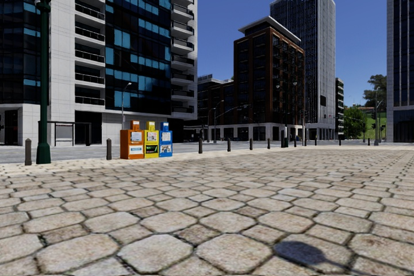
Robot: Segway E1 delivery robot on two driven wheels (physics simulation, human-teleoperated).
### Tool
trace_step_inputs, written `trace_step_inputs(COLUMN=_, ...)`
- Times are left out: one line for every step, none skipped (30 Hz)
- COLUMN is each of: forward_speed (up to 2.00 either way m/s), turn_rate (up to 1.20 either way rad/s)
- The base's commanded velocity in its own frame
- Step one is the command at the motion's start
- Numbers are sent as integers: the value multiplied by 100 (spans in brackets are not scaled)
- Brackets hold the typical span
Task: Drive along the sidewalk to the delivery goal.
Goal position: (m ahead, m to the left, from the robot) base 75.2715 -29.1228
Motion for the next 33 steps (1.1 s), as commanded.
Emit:
trace_step_inputs(forward_speed=200, turn_rate=0)
trace_step_inputs(forward_speed=200, turn_rate=-6)
trace_step_inputs(forward_speed=200, turn_rate=-8)
trace_step_inputs(forward_speed=200, turn_rate=-8)
trace_step_inputs(forward_speed=200, turn_rate=-8)
trace_step_inputs(forward_speed=200, turn_rate=-9)
trace_step_inputs(forward_speed=200, turn_rate=-14)
trace_step_inputs(forward_speed=200, turn_rate=-30)
trace_step_inputs(forward_speed=200, turn_rate=-30)
trace_step_inputs(forward_speed=200, turn_rate=-39)
trace_step_inputs(forward_speed=200, turn_rate=-41)
trace_step_inputs(forward_speed=200, turn_rate=-53)
trace_step_inputs(forward_speed=200, turn_rate=-57)
trace_step_inputs(forward_speed=200, turn_rate=-59)
trace_step_inputs(forward_speed=200, turn_rate=-59)
trace_step_inputs(forward_speed=200, turn_rate=-59)
trace_step_inputs(forward_speed=200, turn_rate=-59)
trace_step_inputs(forward_speed=200, turn_rate=-59)
trace_step_inputs(forward_speed=200, turn_rate=-59)
trace_step_inputs(forward_speed=200, turn_rate=-59)
trace_step_inputs(forward_speed=200, turn_rate=-59)
trace_step_inputs(forward_speed=200, turn_rate=-58)
trace_step_inputs(forward_speed=200, turn_rate=-58)
trace_step_inputs(forward_speed=200, turn_rate=-57)
trace_step_inputs(forward_speed=200, turn_rate=-56)
trace_step_inputs(forward_speed=200, turn_rate=-55)
trace_step_inputs(forward_speed=200, turn_rate=-54)
trace_step_inputs(forward_speed=200, turn_rate=-52)
trace_step_inputs(forward_speed=200, turn_rate=-52)
trace_step_inputs(forward_speed=200, turn_rate=-52)
trace_step_inputs(forward_speed=200, turn_rate=-50)
trace_step_inputs(forward_speed=200, turn_rate=-49)
trace_step_inputs(forward_speed=200, turn_rate=-49)
